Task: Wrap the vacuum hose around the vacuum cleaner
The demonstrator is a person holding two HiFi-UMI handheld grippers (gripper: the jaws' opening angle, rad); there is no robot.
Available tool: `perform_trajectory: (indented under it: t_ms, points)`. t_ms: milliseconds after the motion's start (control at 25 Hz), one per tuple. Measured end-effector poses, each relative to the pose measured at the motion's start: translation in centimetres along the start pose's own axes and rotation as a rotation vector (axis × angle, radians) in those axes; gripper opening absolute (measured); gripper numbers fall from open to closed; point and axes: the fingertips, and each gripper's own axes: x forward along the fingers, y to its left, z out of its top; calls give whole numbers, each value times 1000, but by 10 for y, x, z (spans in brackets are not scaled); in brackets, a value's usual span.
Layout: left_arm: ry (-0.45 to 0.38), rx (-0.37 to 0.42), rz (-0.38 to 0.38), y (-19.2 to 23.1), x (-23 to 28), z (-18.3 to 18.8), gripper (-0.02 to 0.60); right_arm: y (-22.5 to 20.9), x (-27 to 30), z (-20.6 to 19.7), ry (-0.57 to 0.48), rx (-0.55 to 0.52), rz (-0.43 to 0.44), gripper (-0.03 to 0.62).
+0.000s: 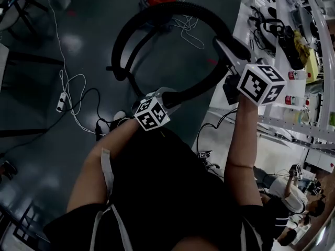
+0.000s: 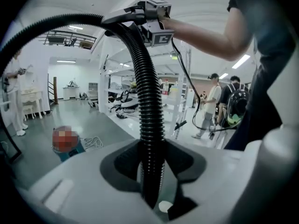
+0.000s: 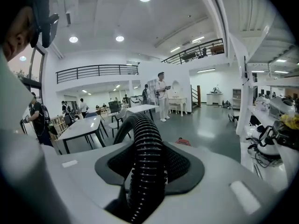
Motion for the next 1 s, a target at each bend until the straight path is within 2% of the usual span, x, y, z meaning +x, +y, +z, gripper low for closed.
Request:
perform_trajectory:
  t_ms: [280,560,800,1000]
  points:
    - [123,46,96,14,-24,-30,155,-5,12,-24,-7,51,12,178]
    - [247,182,145,37,-59,-46,156,-8,19,-43,27,59,26,177]
    - [339,267,85,48,-81,-48,156,-15,18,-61,38,98,24,176]
    - [418,371,10,56,-93,-49,155,-15,18,-74,69,77,26,176]
